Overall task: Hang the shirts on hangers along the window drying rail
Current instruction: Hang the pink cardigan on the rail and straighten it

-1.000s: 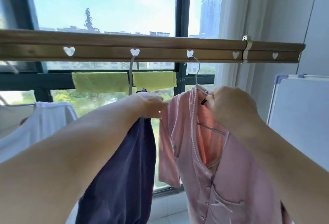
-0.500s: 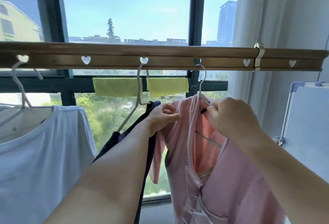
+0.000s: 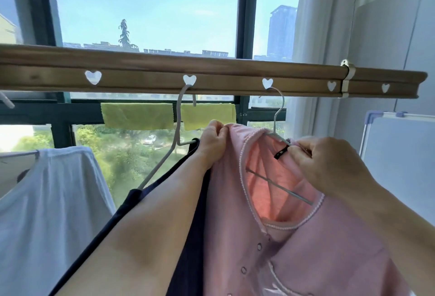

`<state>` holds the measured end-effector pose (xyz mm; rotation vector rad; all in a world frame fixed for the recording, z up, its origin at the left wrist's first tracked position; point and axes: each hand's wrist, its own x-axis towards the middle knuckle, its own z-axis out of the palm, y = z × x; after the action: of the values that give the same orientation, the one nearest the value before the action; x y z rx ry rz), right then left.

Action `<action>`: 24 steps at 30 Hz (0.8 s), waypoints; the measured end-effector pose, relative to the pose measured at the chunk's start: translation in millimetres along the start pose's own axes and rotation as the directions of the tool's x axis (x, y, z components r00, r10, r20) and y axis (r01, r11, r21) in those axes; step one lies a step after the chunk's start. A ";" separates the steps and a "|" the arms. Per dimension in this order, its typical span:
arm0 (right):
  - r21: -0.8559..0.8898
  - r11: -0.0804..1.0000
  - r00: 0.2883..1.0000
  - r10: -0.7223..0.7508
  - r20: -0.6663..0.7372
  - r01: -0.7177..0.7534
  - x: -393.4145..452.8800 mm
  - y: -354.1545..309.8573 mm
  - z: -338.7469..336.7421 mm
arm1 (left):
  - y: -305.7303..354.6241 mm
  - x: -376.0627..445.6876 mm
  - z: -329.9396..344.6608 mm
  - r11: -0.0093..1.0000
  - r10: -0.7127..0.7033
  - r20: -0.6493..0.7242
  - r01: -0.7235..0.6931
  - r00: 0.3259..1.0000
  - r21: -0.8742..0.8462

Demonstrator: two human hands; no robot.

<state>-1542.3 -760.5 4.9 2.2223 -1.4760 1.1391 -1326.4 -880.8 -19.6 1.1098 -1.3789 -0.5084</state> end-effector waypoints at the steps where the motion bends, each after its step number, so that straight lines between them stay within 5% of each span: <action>1: -0.002 1.000 1.000 0.001 -0.010 -0.001 -0.6 0.2 -1.3 | -2.1 6.3 -0.3 1.000 -0.001 -0.027 0.002 1.000 0.018; 10: -0.097 0.989 0.990 0.102 -0.093 -0.111 -6.3 7.3 -4.9 | -19.3 49.6 -21.5 0.878 -0.083 -0.115 0.127 0.990 0.462; 15: -0.096 0.982 0.979 0.147 -0.139 -0.161 -5.0 1.5 5.9 | -18.8 56.3 -37.3 0.896 -0.086 0.101 0.033 0.991 0.444; 19: -0.123 0.978 0.976 0.151 -0.159 -0.172 -1.8 -2.3 12.3 | -19.8 50.3 -48.4 0.911 -0.176 0.404 -0.007 0.897 0.412; 24: -0.139 0.975 0.975 0.151 -0.160 -0.174 2.6 -9.6 19.5 | -29.1 53.7 -53.6 0.913 -0.112 0.430 -0.078 0.896 0.401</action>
<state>-1524.4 -769.0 -4.3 1.9020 -1.6471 1.1692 -1257.1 -921.6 -7.5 1.4009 -1.9454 -0.5202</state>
